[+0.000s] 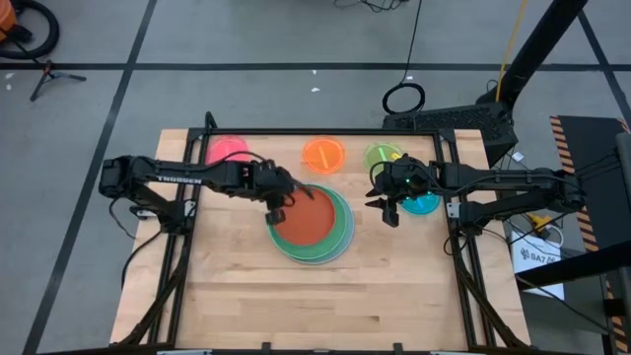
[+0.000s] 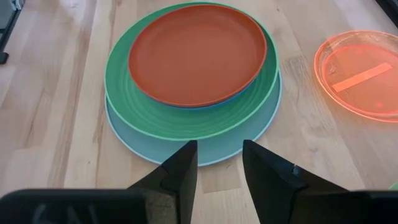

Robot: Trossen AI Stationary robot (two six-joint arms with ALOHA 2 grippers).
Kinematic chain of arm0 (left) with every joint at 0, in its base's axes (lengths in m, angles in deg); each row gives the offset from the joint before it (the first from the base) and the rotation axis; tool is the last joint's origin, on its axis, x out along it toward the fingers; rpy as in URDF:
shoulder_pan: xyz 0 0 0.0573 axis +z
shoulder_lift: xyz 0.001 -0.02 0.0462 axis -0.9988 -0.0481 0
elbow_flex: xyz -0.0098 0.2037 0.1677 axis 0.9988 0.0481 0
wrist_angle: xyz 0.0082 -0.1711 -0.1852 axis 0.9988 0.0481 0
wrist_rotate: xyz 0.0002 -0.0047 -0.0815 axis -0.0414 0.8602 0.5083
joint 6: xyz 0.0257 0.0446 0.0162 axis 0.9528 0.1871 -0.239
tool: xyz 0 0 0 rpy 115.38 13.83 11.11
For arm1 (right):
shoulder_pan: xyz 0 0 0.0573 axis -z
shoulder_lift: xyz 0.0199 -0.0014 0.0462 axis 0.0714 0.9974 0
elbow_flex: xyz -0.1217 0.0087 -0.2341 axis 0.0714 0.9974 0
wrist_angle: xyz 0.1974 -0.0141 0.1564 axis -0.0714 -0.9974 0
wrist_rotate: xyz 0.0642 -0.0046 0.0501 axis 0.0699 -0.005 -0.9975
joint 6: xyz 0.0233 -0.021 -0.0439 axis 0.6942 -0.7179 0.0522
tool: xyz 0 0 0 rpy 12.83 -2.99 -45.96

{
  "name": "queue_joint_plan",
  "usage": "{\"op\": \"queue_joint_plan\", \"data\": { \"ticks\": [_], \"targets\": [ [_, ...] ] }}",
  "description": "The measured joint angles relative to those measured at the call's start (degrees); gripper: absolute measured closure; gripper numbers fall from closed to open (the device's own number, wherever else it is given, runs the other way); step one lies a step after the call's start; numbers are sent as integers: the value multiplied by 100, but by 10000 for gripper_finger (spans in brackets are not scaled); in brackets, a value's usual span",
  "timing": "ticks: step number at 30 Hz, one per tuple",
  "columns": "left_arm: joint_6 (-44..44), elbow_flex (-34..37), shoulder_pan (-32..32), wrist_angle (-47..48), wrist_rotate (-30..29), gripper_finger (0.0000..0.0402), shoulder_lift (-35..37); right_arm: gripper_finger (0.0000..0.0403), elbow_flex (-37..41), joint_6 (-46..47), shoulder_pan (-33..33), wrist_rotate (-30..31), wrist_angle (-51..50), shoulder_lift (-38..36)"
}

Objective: Stack plastic plates
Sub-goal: Stack the blue plate on top of the dark orange plate

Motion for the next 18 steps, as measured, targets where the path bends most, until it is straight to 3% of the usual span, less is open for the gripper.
{"op": "queue_joint_plan", "data": {
  "ticks": [10,18],
  "targets": [
    [717,311,-1038,-770,54,289,9,282,0,400,0,9,172,460],
    [760,1157,-1263,-1847,61,289,7,282,0,673,0,-2,524,1212]
  ]
}}
